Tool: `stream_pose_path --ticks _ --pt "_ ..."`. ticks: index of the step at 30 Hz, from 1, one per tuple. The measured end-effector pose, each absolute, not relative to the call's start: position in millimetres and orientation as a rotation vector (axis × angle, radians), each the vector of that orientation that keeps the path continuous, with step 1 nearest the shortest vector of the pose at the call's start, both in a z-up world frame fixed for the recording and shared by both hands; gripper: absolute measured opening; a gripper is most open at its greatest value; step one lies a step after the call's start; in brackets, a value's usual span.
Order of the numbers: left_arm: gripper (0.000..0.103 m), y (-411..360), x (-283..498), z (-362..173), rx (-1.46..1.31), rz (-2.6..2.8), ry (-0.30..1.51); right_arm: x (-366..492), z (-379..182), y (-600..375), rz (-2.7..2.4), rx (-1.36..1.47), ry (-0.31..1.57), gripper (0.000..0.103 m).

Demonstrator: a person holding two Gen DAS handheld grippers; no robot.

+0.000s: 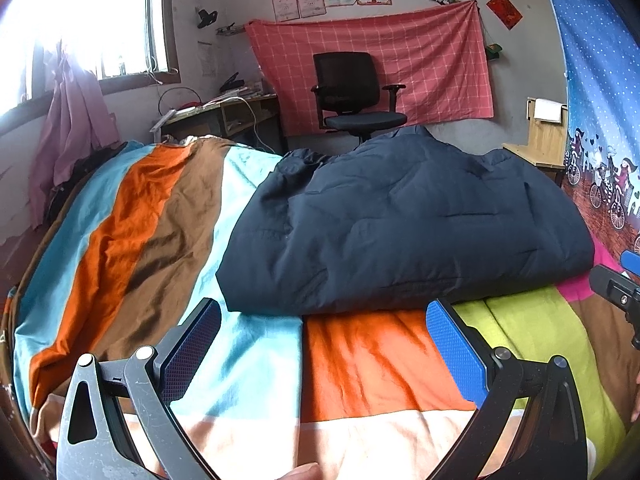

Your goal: Fold large clothes

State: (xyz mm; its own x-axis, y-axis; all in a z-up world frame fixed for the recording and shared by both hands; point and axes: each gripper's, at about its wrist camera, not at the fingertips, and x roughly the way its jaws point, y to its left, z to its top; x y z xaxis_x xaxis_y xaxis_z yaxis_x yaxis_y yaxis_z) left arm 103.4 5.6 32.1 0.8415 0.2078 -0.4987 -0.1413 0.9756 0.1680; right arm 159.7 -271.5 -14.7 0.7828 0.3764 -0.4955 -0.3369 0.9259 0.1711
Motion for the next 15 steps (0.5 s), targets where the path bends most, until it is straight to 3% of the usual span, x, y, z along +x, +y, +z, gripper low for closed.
stream_pose_path --ticks 15 --pt "0.101 4.8 102.6 33.4 0.147 0.193 0.532 158.9 -15.5 -269.5 0.392 0.069 0.551 0.103"
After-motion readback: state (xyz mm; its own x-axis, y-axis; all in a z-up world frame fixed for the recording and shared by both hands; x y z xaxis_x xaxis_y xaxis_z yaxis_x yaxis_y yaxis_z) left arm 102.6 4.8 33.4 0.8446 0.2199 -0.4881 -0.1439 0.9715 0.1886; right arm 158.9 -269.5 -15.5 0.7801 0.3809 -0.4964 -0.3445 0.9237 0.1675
